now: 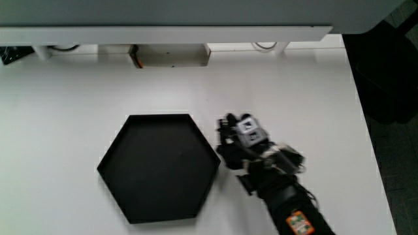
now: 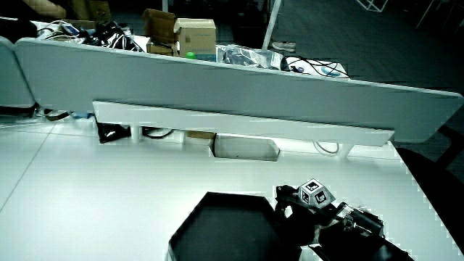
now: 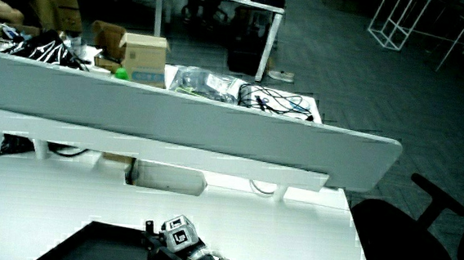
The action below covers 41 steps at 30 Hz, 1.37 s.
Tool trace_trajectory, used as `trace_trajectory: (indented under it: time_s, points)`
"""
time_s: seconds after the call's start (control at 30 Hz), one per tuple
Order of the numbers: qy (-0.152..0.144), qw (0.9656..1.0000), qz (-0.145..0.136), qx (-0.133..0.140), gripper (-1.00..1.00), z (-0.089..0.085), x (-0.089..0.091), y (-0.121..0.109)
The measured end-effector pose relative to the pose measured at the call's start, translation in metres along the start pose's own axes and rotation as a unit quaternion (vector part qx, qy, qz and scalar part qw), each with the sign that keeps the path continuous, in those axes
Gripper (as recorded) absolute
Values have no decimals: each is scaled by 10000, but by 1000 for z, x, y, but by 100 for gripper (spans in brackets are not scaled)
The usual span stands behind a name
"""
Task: Place black tape on desk
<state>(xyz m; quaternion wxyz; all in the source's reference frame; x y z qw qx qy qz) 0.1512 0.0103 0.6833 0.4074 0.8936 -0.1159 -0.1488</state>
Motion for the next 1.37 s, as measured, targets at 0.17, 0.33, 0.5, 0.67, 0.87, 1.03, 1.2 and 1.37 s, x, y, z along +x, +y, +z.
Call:
trace_trajectory:
  time_s: [0.17, 0.33, 0.5, 0.67, 0.87, 1.03, 1.2, 1.37]
  points:
    - [55, 9995, -157, -263, 0, -7, 6, 3]
    - [16, 9988, -260, -404, 0, -13, 7, 7]
    - [-124, 9987, -315, -384, 0, -15, 5, 6]
    - [-141, 9977, -252, -611, 0, -26, 4, 11]
    - [-155, 9952, -424, -872, -24, -36, 8, 12]
    - [-58, 9956, -503, -784, -53, -39, 5, 7]
    - [231, 9942, -740, -750, -82, -58, 17, 2]
    - [567, 9910, -990, -697, -100, -76, 32, -6]
